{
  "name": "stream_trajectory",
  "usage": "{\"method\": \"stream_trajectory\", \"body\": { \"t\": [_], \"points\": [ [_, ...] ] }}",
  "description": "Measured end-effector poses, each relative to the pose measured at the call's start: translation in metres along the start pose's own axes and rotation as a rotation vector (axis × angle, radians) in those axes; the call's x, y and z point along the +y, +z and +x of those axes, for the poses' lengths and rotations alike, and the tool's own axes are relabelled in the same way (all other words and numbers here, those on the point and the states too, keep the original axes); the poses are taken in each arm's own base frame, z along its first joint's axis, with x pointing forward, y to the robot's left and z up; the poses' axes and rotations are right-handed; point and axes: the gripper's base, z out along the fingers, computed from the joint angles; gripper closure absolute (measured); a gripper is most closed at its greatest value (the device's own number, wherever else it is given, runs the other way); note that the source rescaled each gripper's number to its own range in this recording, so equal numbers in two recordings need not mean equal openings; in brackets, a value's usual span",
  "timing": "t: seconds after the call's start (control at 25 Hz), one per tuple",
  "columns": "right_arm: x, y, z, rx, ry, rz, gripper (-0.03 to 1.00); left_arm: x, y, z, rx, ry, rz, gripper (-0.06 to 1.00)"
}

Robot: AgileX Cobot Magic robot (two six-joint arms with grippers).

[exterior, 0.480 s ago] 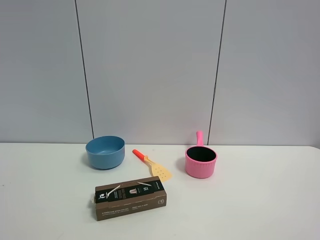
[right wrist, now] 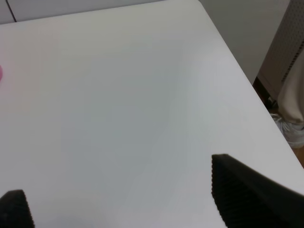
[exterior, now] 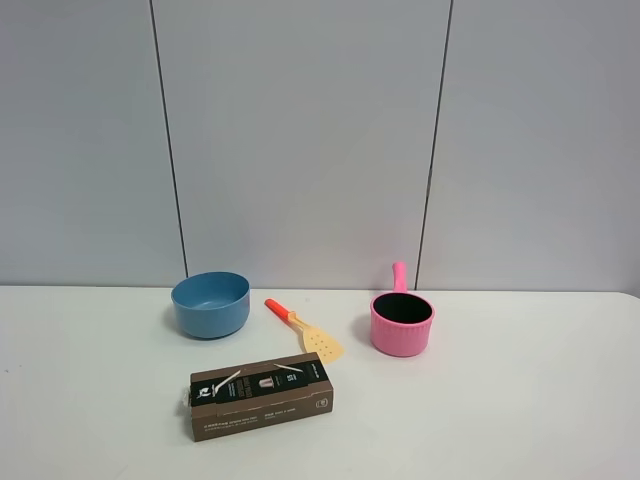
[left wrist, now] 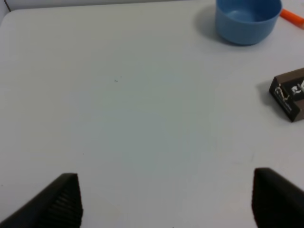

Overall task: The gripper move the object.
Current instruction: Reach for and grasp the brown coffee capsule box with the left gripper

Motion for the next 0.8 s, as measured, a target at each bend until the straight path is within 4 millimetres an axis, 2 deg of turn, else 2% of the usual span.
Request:
{"method": "stream_trajectory", "body": {
  "t": [0.8],
  "points": [
    [0.0,0.0,0.0,0.0,0.0,0.0,-0.03,0.0,0.0,0.0,0.0,-0.001,0.0,0.75]
  ]
}}
